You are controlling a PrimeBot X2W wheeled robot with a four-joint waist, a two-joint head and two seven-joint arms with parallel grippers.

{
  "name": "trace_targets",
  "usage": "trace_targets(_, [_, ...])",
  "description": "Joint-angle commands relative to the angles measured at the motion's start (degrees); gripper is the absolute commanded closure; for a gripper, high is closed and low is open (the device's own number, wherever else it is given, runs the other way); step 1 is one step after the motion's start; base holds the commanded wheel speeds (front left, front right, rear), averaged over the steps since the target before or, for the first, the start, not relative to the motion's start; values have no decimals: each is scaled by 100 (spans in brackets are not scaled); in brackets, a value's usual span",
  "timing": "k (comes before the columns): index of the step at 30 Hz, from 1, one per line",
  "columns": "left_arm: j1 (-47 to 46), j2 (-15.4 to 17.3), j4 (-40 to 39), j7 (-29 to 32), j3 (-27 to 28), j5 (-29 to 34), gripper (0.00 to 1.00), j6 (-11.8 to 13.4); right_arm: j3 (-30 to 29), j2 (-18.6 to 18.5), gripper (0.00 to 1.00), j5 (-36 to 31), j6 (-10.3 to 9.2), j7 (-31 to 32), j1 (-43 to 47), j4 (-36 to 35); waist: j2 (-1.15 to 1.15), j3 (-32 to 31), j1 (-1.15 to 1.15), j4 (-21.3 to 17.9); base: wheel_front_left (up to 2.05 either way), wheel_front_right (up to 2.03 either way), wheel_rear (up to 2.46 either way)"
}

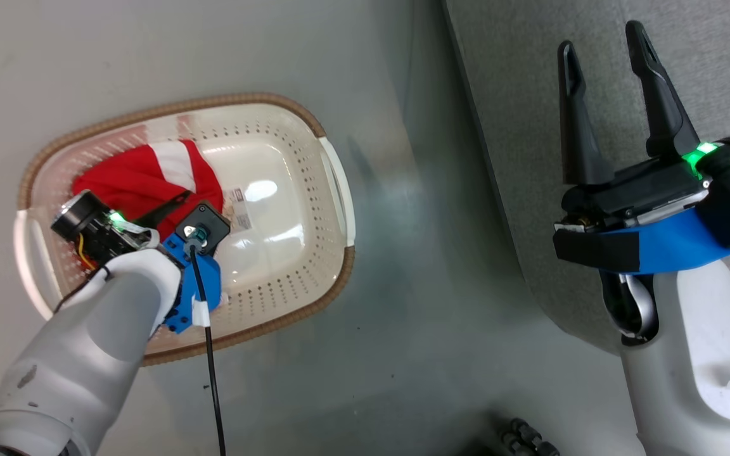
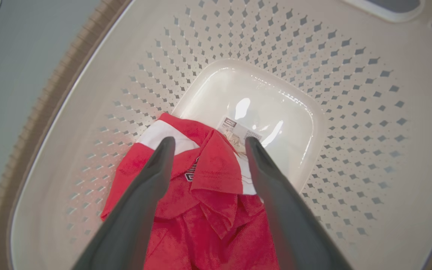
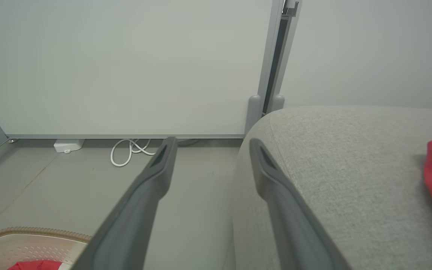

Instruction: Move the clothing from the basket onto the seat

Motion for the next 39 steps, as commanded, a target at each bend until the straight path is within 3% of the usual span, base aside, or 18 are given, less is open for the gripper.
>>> trace_targets(1, [-133,43,67,63,-95,-35,0,-9,10,18,0,44,1,-20,-129,-47,0,241,-1,-102,0,0,0])
trace_targets(16, [-880,336,502,965,-972,-506,0,-9,121,18,0,159,1,-20,-438,-381,0,1154,-1,-270,0,0,0])
trace_targets(31, [-1165,252,611,1483,-1333,-854,0,-9,54,18,0,187,1,-20,-508,-493,0,1580,-1,-324,0,0,0])
trace_targets(32, [-1179,257,614,1507,-1359,-872,36,-9,52,18,0,184,1,-20,-516,-496,0,1585,-1,-319,0,0,0])
trace_targets(34, [-1189,262,618,1514,-1409,-893,100,-9,51,18,0,181,1,-20,-536,-492,0,1587,-1,-308,0,0,0])
trace_targets(39, [-1149,276,621,1508,-1508,-942,100,-10,42,18,0,180,1,-20,-549,-464,0,1555,-1,-281,0,0,0])
